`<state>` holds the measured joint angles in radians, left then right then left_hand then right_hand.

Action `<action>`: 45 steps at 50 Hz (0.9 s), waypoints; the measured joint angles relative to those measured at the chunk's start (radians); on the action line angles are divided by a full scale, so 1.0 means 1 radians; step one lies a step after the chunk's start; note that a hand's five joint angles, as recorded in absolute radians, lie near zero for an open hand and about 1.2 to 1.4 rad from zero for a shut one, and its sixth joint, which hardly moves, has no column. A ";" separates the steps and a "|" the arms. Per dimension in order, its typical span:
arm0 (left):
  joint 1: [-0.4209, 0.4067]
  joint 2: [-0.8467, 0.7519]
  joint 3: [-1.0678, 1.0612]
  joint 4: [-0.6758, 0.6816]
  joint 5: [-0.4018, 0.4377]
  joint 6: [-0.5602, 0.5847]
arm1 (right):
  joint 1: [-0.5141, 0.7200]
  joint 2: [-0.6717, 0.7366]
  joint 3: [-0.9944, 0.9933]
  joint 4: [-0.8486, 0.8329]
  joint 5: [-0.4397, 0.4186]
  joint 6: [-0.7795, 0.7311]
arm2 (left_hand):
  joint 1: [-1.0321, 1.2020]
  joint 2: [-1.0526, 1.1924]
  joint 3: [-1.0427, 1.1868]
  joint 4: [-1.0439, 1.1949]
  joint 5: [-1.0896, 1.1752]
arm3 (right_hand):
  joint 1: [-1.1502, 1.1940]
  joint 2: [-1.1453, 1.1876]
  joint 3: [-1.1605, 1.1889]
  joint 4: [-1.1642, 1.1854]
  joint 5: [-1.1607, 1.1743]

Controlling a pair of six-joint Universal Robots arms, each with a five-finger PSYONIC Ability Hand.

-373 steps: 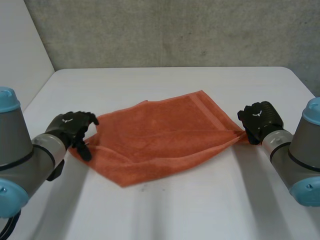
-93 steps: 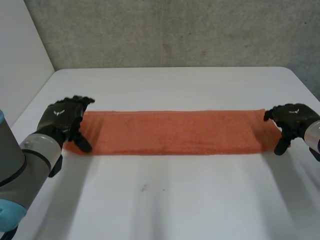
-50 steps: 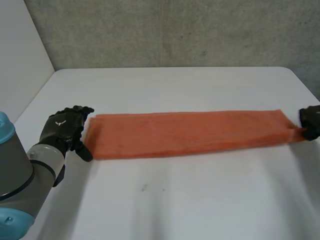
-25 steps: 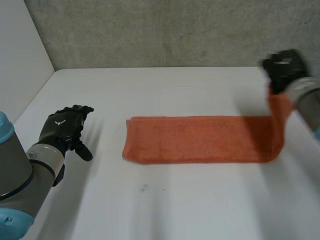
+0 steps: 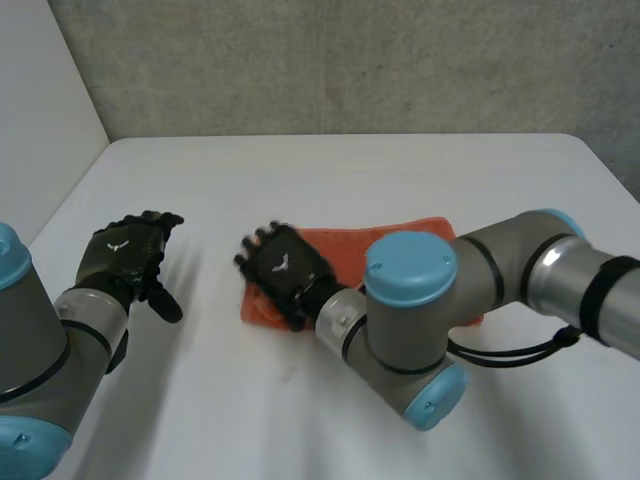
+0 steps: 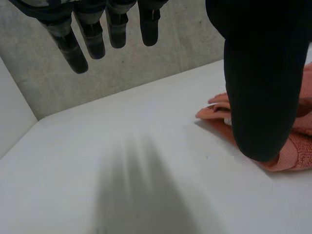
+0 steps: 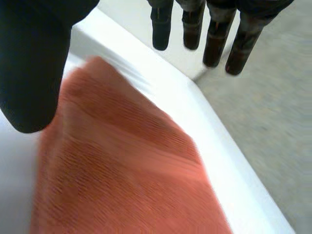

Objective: Fold the laundry

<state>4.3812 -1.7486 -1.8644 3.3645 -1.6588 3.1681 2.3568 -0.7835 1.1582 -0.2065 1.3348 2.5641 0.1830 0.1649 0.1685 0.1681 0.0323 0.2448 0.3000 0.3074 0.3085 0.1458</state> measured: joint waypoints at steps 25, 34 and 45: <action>-0.277 -0.376 0.406 0.080 0.052 0.031 | -0.532 -0.329 0.548 0.004 0.052 0.273 | 0.000 0.000 0.000 0.000 0.000 | 0.019 0.017 0.008 0.008 -0.001; -0.271 -0.475 0.435 0.070 0.030 0.120 | -0.583 -0.299 0.586 -0.066 -0.037 0.269 | 0.000 0.000 0.000 0.000 0.000 | 0.684 0.861 0.844 0.847 0.797; -0.239 -0.342 0.293 0.056 -0.049 0.136 | -0.519 -0.304 0.445 -0.099 -0.021 0.209 | 0.000 0.000 0.000 0.000 -0.003 | 0.686 0.882 0.876 0.884 0.818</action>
<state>4.1423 -2.0904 -1.5715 3.4203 -1.7073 3.3043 1.8383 -1.0871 1.6036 -0.3055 1.3138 2.7734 0.1829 0.1649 0.1685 0.1681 0.0288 0.9312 1.1819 1.1839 1.1926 0.9635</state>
